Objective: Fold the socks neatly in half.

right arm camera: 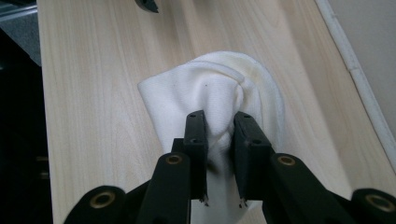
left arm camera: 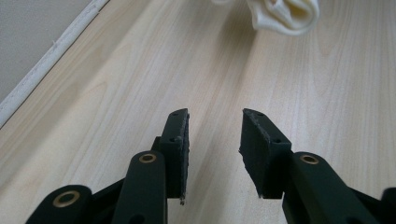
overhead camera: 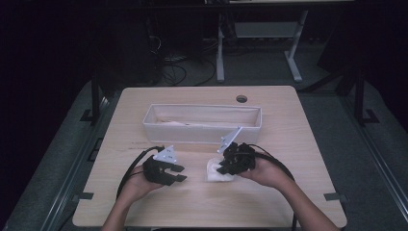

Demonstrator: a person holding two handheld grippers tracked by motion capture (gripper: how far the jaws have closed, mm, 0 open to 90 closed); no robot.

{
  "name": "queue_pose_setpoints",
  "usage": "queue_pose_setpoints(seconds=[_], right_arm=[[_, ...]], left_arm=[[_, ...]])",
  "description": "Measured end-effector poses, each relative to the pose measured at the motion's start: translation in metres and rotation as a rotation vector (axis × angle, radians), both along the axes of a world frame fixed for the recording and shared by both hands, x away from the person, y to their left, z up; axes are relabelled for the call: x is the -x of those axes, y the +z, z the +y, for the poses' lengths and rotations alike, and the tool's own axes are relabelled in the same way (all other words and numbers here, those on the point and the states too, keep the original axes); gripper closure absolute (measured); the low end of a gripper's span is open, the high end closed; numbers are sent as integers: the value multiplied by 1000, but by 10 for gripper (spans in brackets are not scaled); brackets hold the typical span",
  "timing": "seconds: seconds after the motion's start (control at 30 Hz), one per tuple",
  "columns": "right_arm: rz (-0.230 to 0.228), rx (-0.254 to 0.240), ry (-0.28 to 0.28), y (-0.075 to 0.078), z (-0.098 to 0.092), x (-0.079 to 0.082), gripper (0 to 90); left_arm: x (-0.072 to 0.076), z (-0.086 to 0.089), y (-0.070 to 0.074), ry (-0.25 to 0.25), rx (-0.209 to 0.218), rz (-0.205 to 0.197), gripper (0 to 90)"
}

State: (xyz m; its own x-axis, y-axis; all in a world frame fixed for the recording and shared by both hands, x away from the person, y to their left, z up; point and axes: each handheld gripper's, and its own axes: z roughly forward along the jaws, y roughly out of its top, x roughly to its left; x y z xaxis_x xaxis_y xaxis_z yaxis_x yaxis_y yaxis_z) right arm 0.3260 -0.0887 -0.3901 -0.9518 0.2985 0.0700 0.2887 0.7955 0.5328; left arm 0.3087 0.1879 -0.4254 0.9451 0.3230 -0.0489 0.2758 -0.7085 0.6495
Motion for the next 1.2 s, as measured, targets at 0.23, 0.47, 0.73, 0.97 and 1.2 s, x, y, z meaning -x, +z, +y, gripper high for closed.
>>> queue_pose_setpoints(seconds=[0.23, 0.47, 0.73, 0.97, 1.2], right_arm=[[-4, -7, -6, 11, -6, -6, 763], [-12, -20, -24, 26, -14, -15, 763], [-32, -26, -35, 42, -21, -26, 763], [-32, -18, -31, 49, -22, -31, 762], [-29, -23, -31, 55, -23, -38, 762]], left_arm=[[1, 2, 1, 10, 7, -2, 574], [0, 3, 1, 15, 8, 2, 534], [0, 5, 2, 27, 16, 3, 472], [0, 7, 4, 35, 19, -7, 429], [0, 10, 5, 51, 22, -14, 383]])
